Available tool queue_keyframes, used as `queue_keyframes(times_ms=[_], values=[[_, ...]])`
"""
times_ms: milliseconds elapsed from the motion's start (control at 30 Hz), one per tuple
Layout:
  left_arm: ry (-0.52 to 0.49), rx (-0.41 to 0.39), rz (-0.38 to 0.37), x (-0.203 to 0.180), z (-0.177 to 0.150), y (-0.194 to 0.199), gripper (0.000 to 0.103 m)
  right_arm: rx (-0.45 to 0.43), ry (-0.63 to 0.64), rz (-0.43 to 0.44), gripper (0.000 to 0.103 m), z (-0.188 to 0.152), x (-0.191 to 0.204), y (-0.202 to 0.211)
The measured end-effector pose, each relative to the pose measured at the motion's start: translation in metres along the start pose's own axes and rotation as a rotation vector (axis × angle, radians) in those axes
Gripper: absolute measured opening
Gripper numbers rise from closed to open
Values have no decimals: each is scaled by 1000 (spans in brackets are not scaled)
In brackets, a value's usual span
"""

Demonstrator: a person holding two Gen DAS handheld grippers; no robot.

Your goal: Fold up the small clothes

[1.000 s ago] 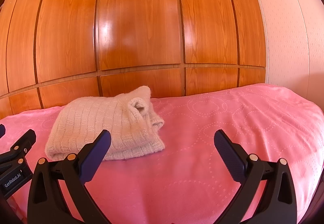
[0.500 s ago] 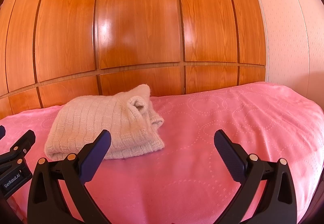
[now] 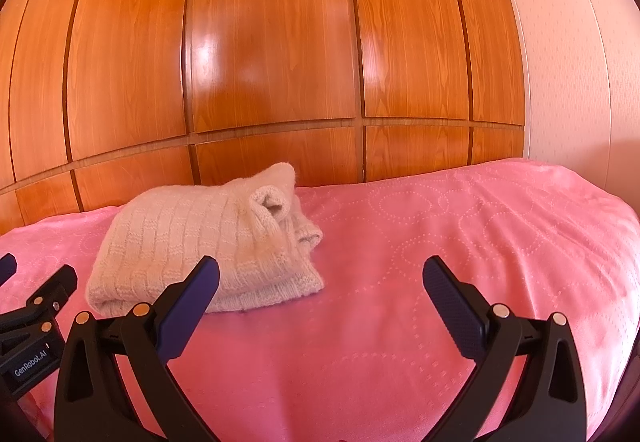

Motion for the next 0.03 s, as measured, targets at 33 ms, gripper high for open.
queue_keyframes(times_ms=[33], values=[[3, 10, -5, 0, -1, -1, 99, 11, 3, -1, 101, -1, 0, -2]])
Point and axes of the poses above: each gripper's, at about its wrist camera, not at the fingertips, and y roughly against the way its jaws point, x to its left, z to its top, the point moved 10 cm from there along -y, roughly the way its jaws point, and after that the axes turned 8 degrees about -z, right-handed, at the moved point
